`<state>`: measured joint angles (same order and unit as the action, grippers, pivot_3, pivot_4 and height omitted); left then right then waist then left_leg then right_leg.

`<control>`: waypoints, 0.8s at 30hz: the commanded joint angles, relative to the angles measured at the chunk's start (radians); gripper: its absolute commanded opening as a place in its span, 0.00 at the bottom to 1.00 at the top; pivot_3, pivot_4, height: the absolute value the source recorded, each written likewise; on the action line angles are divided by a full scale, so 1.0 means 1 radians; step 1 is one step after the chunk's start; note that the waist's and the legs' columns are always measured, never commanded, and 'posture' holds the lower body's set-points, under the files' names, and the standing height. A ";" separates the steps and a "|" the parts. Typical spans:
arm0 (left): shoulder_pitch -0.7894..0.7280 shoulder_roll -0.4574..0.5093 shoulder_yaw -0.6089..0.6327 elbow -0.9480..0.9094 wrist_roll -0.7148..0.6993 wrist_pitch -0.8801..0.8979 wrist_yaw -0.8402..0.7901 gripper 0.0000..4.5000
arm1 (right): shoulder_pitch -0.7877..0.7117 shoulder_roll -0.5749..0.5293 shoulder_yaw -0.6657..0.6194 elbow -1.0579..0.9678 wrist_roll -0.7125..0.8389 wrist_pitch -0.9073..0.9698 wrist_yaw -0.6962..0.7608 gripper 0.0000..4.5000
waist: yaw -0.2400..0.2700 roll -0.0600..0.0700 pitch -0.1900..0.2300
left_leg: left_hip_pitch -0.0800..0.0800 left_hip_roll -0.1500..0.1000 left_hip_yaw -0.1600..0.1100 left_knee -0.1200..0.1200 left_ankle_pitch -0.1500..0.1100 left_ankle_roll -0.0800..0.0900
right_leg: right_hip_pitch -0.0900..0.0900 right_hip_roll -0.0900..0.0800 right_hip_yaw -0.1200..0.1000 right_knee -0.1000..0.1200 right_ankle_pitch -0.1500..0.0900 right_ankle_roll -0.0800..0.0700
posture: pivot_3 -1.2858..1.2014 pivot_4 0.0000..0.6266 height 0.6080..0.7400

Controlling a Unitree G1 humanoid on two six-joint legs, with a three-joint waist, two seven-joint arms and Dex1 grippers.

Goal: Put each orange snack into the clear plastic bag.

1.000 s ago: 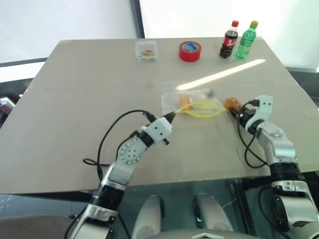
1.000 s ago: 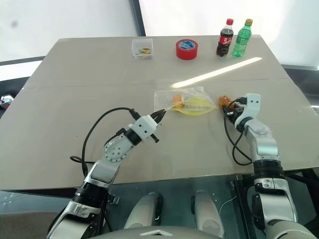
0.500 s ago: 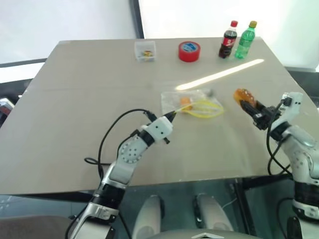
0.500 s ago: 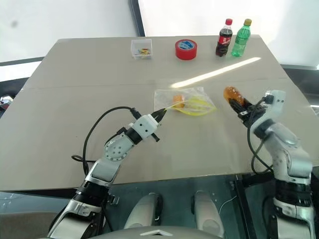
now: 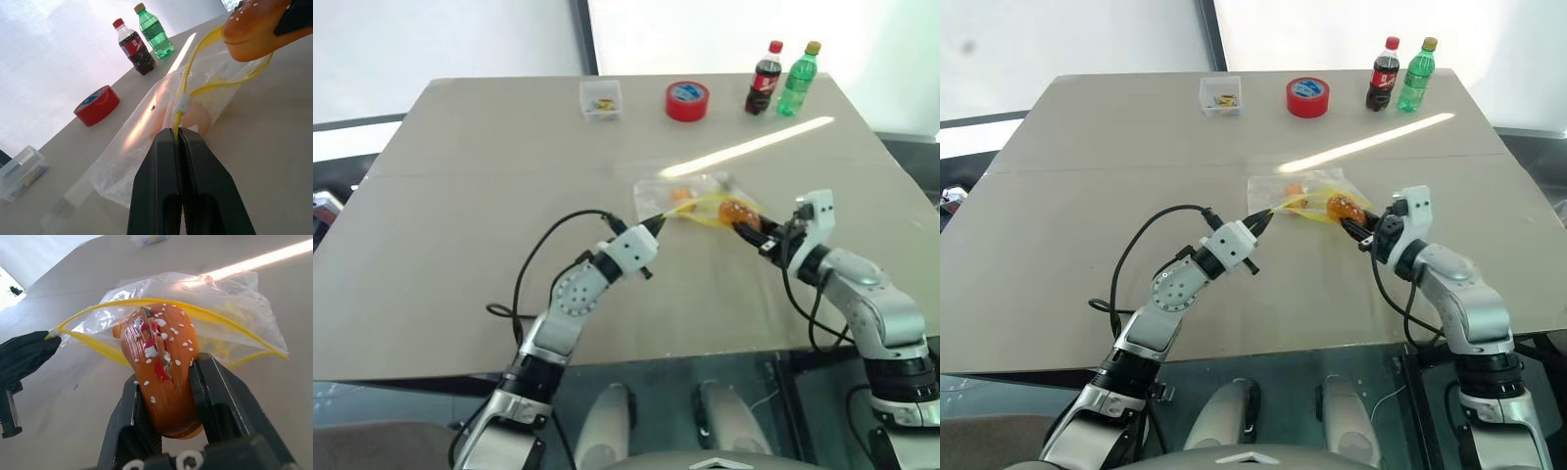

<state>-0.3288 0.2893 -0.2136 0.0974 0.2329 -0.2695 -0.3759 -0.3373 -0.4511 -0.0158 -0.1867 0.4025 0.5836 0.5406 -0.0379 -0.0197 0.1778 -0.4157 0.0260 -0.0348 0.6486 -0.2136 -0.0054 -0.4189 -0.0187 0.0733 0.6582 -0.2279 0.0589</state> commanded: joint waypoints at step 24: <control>0.000 -0.034 -0.052 -0.006 -0.027 -0.043 -0.027 0.00 | -0.196 0.077 0.091 0.212 -0.224 -0.044 -0.125 0.67 | 0.001 0.000 0.000 | 0.000 0.000 0.000 0.000 0.000 0.000 | 0.000 0.000 0.000 0.001 0.002 -0.003 | 0.52 0.24 1.00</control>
<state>-0.3300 0.2577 -0.2757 0.1096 0.2131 -0.3107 -0.4150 -0.5549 -0.3485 0.0648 0.0819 0.2013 0.5901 0.3924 -0.0371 -0.0196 0.1777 -0.4156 0.0259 -0.0354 0.6486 -0.2135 -0.0054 -0.4189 -0.0186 0.0730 0.6588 -0.2262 0.0560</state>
